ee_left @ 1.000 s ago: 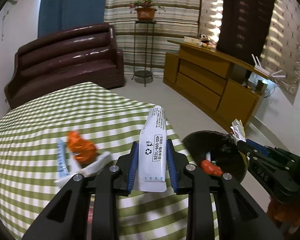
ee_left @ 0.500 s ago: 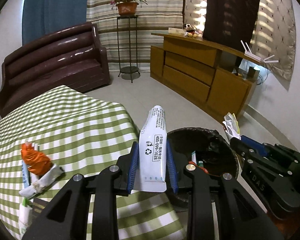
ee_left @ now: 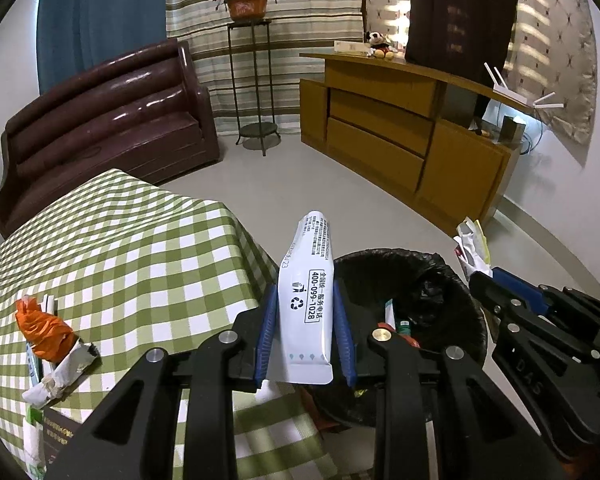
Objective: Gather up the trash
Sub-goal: 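Carry both held items over the black bin and open both tools, then move both open tools back over the table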
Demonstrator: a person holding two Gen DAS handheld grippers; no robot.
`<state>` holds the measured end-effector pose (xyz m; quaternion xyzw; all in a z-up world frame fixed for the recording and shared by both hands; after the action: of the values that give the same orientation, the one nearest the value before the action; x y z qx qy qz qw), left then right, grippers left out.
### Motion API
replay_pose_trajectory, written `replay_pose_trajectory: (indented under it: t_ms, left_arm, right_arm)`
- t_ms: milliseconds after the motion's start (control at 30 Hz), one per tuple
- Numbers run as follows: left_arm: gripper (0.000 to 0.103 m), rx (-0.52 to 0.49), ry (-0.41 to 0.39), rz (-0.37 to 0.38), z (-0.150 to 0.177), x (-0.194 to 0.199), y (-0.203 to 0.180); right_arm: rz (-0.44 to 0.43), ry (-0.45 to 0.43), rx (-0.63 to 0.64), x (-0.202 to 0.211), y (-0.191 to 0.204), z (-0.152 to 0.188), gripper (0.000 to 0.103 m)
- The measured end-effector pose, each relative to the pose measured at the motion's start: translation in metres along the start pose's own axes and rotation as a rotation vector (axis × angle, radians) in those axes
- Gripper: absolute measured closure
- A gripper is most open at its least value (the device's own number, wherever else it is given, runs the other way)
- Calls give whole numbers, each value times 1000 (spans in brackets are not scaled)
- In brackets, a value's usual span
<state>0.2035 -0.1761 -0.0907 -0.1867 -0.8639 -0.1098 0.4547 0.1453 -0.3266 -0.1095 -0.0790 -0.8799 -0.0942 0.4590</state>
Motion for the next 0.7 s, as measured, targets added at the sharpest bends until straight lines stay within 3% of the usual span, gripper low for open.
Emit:
replay_pose_trajectory:
  t_ms: [200, 367, 533, 700]
  left_arm:
    - [73, -12, 1, -19, -3, -6, -1]
    - [54, 0, 15, -20, -2, -11, -2]
    - [47, 14, 14, -20, -1, -9, 1]
    - [45, 17, 12, -21, 1, -4, 3]
  right_arm:
    - [-7, 0, -17, -6, -6, -5, 85]
    - [-17, 3, -29, -8, -8, -5, 74]
    - [-14, 0, -39, -6, -9, -4, 74]
    - [-8, -9, -41, 0, -10, -3, 67]
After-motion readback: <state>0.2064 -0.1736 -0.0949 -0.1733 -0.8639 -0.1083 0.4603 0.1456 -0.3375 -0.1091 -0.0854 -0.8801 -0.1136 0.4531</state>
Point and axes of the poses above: each gripper's, at about its wrist camera, not at the fingertips, and x roughly against the way its jaws point, y to its left, z to its underside, the point moved 10 cm from there along -x, roughly the way its jaws point, and after that the axes turned 13 degrees about y, right-handed, at the moved point
